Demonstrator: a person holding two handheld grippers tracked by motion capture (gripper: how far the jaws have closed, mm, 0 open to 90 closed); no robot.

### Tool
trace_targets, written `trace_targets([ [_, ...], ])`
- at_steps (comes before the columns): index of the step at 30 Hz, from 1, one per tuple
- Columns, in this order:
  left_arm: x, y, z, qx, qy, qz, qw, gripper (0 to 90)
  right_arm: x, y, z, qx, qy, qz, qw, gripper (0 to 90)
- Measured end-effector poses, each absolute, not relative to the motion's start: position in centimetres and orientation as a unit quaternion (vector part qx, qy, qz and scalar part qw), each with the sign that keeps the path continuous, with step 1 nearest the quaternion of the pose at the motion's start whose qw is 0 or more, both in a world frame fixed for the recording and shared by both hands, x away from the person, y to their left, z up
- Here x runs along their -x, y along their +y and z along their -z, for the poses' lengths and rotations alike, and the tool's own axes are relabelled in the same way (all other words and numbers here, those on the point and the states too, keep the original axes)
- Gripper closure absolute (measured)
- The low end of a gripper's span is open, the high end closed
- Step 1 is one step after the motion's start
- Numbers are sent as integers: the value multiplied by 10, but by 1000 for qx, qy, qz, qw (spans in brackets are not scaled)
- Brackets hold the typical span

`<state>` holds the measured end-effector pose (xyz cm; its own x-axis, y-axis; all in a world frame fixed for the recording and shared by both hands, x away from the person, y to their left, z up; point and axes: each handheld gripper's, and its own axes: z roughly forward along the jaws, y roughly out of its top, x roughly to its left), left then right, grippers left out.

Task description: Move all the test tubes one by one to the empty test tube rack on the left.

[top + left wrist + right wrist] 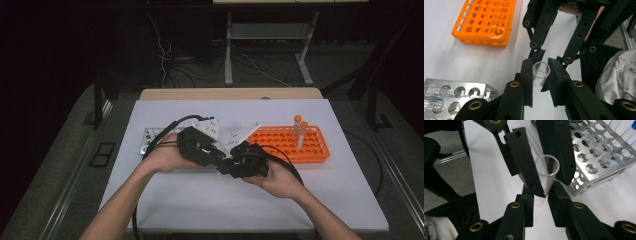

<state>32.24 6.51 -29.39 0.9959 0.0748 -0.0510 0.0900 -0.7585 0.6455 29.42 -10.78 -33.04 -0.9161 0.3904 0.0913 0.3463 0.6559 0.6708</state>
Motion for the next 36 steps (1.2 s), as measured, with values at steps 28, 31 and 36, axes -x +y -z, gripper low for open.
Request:
trace_targets([
  [28,-353,108,266,-926,115,-44,358,745,-292,-156,336,-262,880,-393,44,1],
  [31,-358,114,263,-924,126,-50,359,745,-291,-163,337,-268,877,-397,41,1],
  [36,-366,125,258,-919,143,-63,361,746,-289,-173,340,-275,874,-400,40,1],
])
